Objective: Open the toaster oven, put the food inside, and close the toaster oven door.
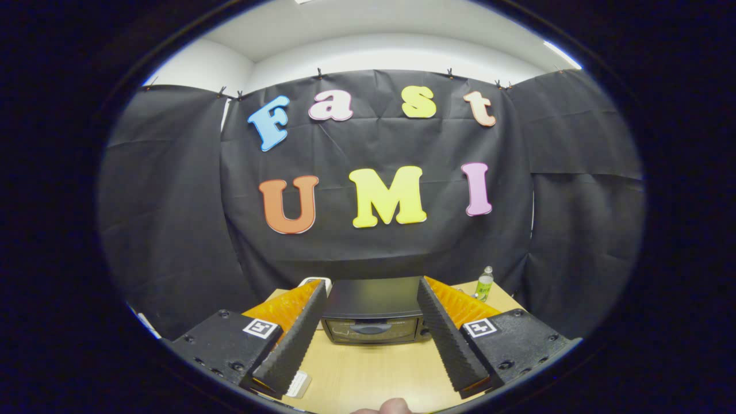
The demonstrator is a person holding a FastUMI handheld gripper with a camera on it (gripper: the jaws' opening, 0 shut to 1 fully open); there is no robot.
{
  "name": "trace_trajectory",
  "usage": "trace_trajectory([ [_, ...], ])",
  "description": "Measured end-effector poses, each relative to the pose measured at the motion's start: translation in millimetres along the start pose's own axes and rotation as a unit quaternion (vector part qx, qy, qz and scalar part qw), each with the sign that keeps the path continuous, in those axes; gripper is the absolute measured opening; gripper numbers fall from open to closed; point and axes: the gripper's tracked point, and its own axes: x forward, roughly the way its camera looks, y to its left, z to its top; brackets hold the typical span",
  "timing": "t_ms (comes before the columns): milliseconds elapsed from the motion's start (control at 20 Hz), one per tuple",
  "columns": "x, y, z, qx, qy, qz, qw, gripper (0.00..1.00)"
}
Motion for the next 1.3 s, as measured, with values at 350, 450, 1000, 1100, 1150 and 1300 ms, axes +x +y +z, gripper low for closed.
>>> trace_trajectory([
  [350, 5.1, -0.2, 0.0, -0.001, -0.003, 0.000, 1.000, 1.00],
  [450, 5.3, -1.2, 2.4, -0.002, -0.006, 0.000, 1.000, 1.00],
  [1000, 15.7, -7.7, -7.1, 0.011, 0.001, -0.005, 1.000, 1.00],
  [1100, 17.3, -9.0, -6.4, 0.013, 0.001, -0.007, 1.000, 1.00],
  [1150, 18.4, -10.1, -6.5, 0.013, 0.000, -0.007, 1.000, 1.00],
  [1300, 19.6, -10.3, -7.1, 0.014, 0.001, -0.006, 1.000, 1.00],
])
